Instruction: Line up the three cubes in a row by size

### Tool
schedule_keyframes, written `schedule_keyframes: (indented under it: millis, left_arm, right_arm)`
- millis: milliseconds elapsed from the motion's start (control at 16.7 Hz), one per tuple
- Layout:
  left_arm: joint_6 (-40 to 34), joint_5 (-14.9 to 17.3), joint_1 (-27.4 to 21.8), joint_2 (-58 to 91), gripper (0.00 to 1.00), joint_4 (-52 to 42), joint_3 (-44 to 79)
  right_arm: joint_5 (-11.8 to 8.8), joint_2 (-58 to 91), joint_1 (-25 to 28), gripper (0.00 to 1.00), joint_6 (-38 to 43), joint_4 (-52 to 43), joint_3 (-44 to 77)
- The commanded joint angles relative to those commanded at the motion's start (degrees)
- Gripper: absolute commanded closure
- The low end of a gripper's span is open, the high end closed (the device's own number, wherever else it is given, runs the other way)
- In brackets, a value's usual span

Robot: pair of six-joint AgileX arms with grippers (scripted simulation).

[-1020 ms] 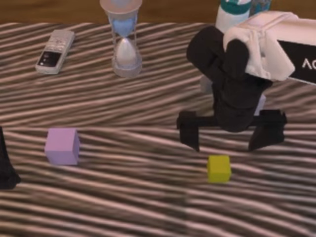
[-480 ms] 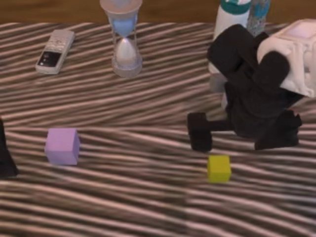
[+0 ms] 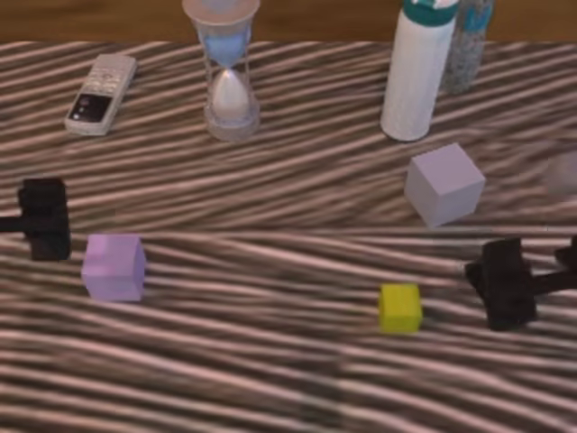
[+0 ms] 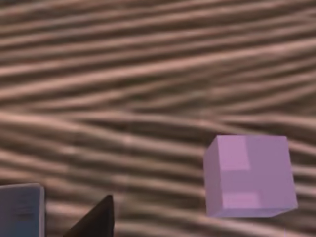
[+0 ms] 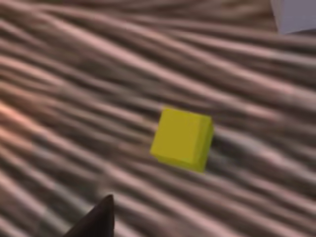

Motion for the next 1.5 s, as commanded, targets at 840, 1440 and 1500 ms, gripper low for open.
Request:
schedule_keyframes:
  millis: [840, 1440, 1500]
  left_arm:
    - [-6.4, 0.0, -6.3, 55.3, 0.0, -29.7, 39.7]
    - [-6.3, 0.0, -6.3, 58.3, 0.0, -26.0, 38.1]
    - [-6.3, 0.0, -6.3, 59.3, 0.0, -23.7, 36.9]
  right_arm:
    - [0.4, -54.1, -28.9, 0.0, -18.1, 32.0, -39.7]
    - [0.4, -54.9, -29.9, 0.0, -18.4, 32.7, -40.3]
    - [0.4, -54.9, -29.9, 0.0, -18.4, 32.7, -40.3]
